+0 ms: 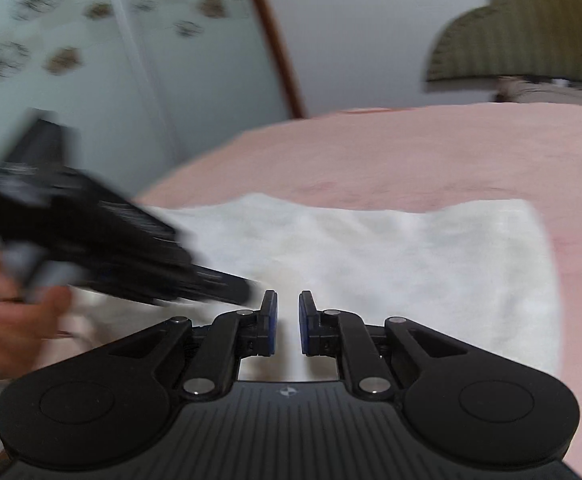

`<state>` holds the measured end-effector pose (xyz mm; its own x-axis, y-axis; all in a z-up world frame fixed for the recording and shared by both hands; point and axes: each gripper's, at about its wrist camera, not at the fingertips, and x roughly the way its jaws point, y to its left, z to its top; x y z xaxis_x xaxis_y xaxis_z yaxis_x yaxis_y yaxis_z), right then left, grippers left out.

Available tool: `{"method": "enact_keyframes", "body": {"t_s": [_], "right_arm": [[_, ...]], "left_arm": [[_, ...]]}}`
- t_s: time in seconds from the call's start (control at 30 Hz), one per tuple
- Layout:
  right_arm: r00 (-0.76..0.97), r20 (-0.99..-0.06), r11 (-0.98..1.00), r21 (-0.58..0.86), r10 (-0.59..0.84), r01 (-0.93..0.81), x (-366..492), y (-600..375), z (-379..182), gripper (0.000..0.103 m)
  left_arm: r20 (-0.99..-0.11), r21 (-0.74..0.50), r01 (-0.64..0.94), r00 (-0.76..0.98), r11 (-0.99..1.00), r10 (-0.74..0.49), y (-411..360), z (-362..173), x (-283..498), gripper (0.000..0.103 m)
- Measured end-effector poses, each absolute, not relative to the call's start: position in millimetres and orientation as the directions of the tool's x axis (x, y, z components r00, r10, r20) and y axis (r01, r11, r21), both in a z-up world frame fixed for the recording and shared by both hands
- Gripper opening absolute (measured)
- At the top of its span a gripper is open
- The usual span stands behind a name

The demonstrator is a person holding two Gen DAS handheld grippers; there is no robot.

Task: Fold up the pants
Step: 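Release the pants edge with the left gripper and withdraw both tools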

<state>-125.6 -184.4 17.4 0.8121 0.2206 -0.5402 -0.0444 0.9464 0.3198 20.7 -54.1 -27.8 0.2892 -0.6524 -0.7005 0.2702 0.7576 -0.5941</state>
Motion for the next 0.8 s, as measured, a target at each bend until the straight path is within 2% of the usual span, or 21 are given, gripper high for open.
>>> {"method": "enact_keyframes", "body": {"t_s": [0.03, 0.17, 0.27, 0.33, 0.4, 0.5, 0.53, 0.6, 0.67, 0.73, 0.8], "right_arm": [[0.805, -0.559, 0.955, 0.296, 0.200, -0.032, -122.5, -182.1, 16.0, 0.011], [0.781, -0.550, 0.937, 0.327, 0.296, -0.125, -117.6, -166.0, 13.2, 0.011], [0.737, -0.621, 0.957, 0.262, 0.266, -0.124, -108.9, -152.5, -1.8, 0.011], [0.747, -0.610, 0.957, 0.266, 0.263, -0.120, -112.6, -151.4, -0.9, 0.011], [0.751, -0.617, 0.962, 0.256, 0.234, -0.090, -114.9, -152.7, 4.0, 0.011], [0.772, -0.594, 0.965, 0.242, 0.226, -0.097, -119.0, -149.5, 14.2, 0.013], [0.767, -0.596, 0.964, 0.240, 0.240, -0.115, -119.9, -145.1, 10.5, 0.017], [0.738, -0.641, 0.976, 0.180, 0.210, -0.121, -114.6, -136.1, 2.9, 0.018], [0.744, -0.639, 0.979, 0.173, 0.196, -0.109, -114.5, -134.9, 6.0, 0.019], [0.764, -0.609, 0.975, 0.185, 0.211, -0.122, -116.8, -132.6, 15.6, 0.019], [0.771, -0.584, 0.966, 0.188, 0.255, -0.176, -116.5, -124.5, 21.3, 0.020]], "left_arm": [[-0.691, -0.582, 0.295, 0.313, 0.758, -0.652, -48.8, -19.0, 14.0, 0.007], [-0.697, -0.506, 0.334, 0.386, 0.795, -0.605, -38.2, -9.0, -4.3, 0.007], [-0.757, -0.457, 0.322, 0.349, 0.829, -0.553, -46.3, -31.7, -1.8, 0.007], [-0.747, -0.481, 0.318, 0.338, 0.817, -0.572, -42.1, -34.6, 1.4, 0.009], [-0.731, -0.523, 0.305, 0.320, 0.796, -0.603, -33.9, -31.1, 5.1, 0.017], [-0.722, -0.531, 0.275, 0.349, 0.801, -0.598, -20.4, -24.8, 8.8, 0.018], [-0.725, -0.525, 0.269, 0.356, 0.808, -0.590, -17.9, -24.7, 12.0, 0.019], [-0.738, -0.519, 0.235, 0.363, 0.822, -0.569, -8.3, -25.7, 16.7, 0.020], [-0.728, -0.528, 0.211, 0.386, 0.823, -0.566, 9.6, -22.1, 18.9, 0.020], [-0.723, -0.502, 0.187, 0.446, 0.845, -0.528, 34.3, -12.5, 18.6, 0.024], [-0.717, -0.465, 0.150, 0.515, 0.872, -0.471, 62.1, -4.4, 17.8, 0.036]]}}
